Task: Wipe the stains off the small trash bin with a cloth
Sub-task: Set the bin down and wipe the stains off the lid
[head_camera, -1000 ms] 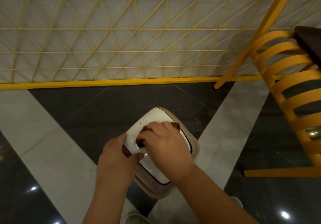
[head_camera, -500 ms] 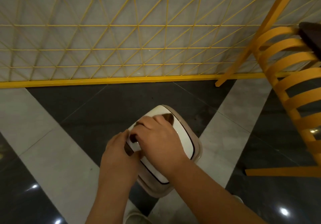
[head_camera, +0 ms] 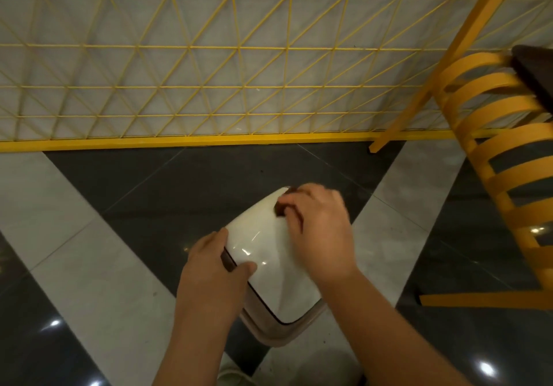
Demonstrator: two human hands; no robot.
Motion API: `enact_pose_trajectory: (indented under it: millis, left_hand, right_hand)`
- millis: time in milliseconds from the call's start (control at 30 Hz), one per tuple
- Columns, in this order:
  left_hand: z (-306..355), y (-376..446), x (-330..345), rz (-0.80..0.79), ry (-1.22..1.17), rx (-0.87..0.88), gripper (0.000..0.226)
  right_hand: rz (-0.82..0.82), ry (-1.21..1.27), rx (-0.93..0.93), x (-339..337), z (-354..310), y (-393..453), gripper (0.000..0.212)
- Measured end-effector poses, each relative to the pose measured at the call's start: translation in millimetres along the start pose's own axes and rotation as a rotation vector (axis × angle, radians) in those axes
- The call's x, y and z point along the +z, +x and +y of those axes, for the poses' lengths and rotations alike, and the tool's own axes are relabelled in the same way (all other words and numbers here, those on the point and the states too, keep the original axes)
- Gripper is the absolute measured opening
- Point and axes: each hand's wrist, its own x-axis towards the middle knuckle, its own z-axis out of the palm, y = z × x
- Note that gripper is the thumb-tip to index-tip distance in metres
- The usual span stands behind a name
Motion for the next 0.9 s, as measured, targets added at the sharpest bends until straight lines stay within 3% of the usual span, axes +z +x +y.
enact_pose_trajectory:
  millis: [100, 167, 267, 333, 400, 567, 633, 800, 900]
  left_hand:
    - [-2, 0, 0, 0.001, -0.025, 0.012, 0.067]
    - [-4, 0, 1, 0.001, -0.036, 0.017, 0.067]
    - [-6, 0, 1, 0.007, -0.006, 0.018, 0.072]
    - [-6, 0, 1, 0.012, 0.017, 0.030, 0.072]
    - [-5, 0, 1, 0.002, 0.063, 0.028, 0.072]
    - [-1, 1, 1, 0.005, 0.132, 0.029, 0.074]
    - [-3, 1, 2, 0.012, 0.110, 0.042, 0.073]
    - [-3, 0, 5, -0.001, -0.030, 0.072, 0.071]
    - [4, 2, 9, 0.009, -0.067, 0.135, 0.070]
  right_hand:
    - [-0.109, -0.045, -0.236, 13, -18, -29, 0.051]
    - [-0.121, -0.018, -0.294, 13, -14, -30, 0.056]
    - [0.018, 0.127, -0.035, 6, 13, -21, 0.022]
    - [0.118, 0.278, 0.245, 3, 34, -24, 0.019]
    - [0.130, 0.300, 0.353, 4, 34, -36, 0.019]
    - [0.013, 0.235, -0.102, 18, -6, -69, 0.022]
    - [-0.001, 0.211, -0.153, 20, 3, -62, 0.019]
    - [0.120, 0.383, 0.353, 7, 47, -48, 0.021]
    - [0.166, 0.552, 0.550, 3, 56, -59, 0.022]
